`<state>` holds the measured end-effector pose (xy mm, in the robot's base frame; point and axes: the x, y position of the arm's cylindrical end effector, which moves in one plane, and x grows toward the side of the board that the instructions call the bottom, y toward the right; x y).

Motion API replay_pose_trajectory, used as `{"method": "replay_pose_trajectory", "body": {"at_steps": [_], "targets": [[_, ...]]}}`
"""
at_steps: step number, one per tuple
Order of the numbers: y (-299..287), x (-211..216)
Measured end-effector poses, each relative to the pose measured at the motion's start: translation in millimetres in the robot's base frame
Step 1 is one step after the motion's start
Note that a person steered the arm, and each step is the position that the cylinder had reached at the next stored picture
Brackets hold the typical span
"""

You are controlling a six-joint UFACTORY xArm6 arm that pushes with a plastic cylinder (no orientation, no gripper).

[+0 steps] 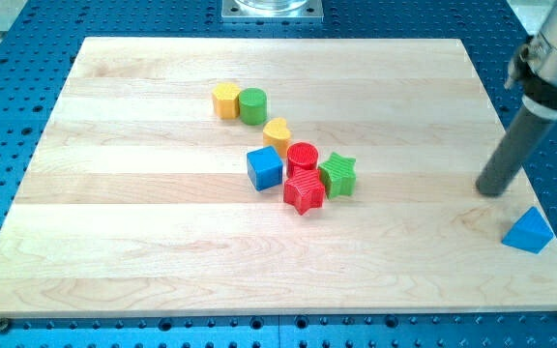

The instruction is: Move the green circle above the yellow heart

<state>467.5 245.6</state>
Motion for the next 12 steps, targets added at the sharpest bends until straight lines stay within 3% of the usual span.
{"method": "replay_pose_trajectory", "body": {"at_steps": [2,4,6,7,9,11,12], "targets": [[-115.2,-97.1],[-155.0,-103.2],[-239.3,-212.1],[-279.3,-225.4],[-391.5,-202.7],[-410.4,-166.3],[-410.5,-114.0]]}}
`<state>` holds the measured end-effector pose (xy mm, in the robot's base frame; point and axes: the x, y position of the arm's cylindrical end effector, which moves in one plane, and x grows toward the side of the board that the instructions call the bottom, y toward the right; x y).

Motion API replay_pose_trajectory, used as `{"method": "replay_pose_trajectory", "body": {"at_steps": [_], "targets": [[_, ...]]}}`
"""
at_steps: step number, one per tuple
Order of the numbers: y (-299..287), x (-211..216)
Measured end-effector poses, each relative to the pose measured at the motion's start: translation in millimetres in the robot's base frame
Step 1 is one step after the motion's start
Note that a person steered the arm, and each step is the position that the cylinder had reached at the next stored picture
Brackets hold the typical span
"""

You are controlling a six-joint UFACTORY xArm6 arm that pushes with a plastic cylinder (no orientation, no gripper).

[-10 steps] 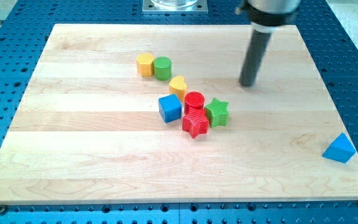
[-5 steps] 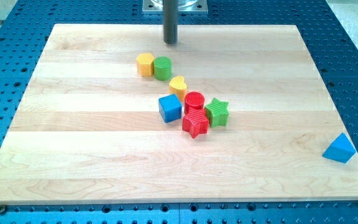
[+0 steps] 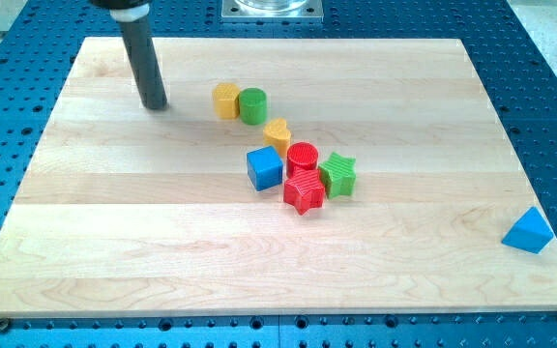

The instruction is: Move the green circle above the yellow heart

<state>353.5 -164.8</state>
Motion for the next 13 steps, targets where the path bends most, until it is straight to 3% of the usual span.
{"method": "replay_pose_trajectory", "body": {"at_steps": [3,7,9,11,13], "targets": [[93.6,12.9],[99.5,23.8],[161.9,23.7],[167.4,24.5],[237.1,18.1]]}}
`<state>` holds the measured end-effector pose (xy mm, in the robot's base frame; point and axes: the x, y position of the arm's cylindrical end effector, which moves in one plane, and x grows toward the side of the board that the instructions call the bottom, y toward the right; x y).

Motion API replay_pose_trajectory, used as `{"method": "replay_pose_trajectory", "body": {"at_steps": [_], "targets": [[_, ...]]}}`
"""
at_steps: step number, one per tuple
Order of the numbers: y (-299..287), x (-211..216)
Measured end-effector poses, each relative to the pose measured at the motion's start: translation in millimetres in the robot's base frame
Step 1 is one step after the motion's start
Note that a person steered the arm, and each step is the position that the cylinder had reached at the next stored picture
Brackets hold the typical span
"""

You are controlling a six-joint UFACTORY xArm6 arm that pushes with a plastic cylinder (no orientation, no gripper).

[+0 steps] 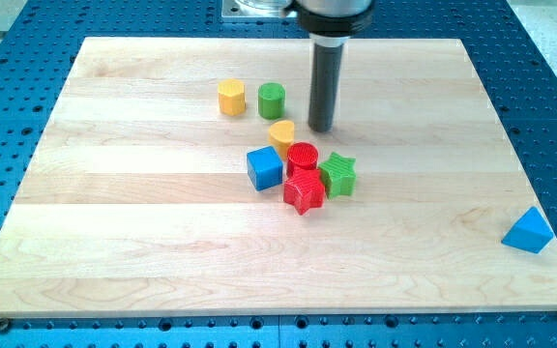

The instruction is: Move the green circle above the yellow heart

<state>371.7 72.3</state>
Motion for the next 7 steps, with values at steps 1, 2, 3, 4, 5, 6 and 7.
{"method": "replay_pose_trajectory", "body": {"at_steps": [1,2,3,4,5,6,7], "targets": [[10.7,-56.1],[-15.0,-99.0],[-50.9,-102.1],[-79.2,-101.9],[-99.0,-97.9],[-106.2,-97.9],[-107.7,-90.8]]}}
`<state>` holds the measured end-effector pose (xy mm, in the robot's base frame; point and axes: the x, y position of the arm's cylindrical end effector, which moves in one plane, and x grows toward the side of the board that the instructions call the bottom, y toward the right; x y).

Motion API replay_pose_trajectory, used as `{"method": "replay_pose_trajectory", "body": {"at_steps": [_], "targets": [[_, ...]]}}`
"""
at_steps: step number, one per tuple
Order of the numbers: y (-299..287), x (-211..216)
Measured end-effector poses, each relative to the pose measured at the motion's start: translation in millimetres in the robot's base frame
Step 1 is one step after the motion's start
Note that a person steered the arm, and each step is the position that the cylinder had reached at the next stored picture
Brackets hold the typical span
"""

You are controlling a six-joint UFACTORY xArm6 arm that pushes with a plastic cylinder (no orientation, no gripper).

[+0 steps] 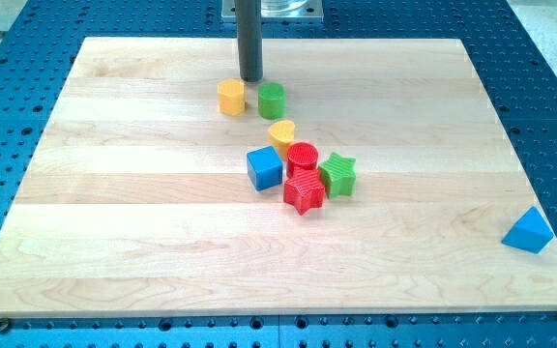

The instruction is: Move the green circle above the yellow heart

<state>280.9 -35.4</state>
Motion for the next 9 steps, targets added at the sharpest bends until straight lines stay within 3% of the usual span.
{"method": "replay_pose_trajectory", "body": {"at_steps": [5,6,8,9], "targets": [[0.0,74.7],[1.8,74.2],[31.0,15.1],[25.9,15.0]]}}
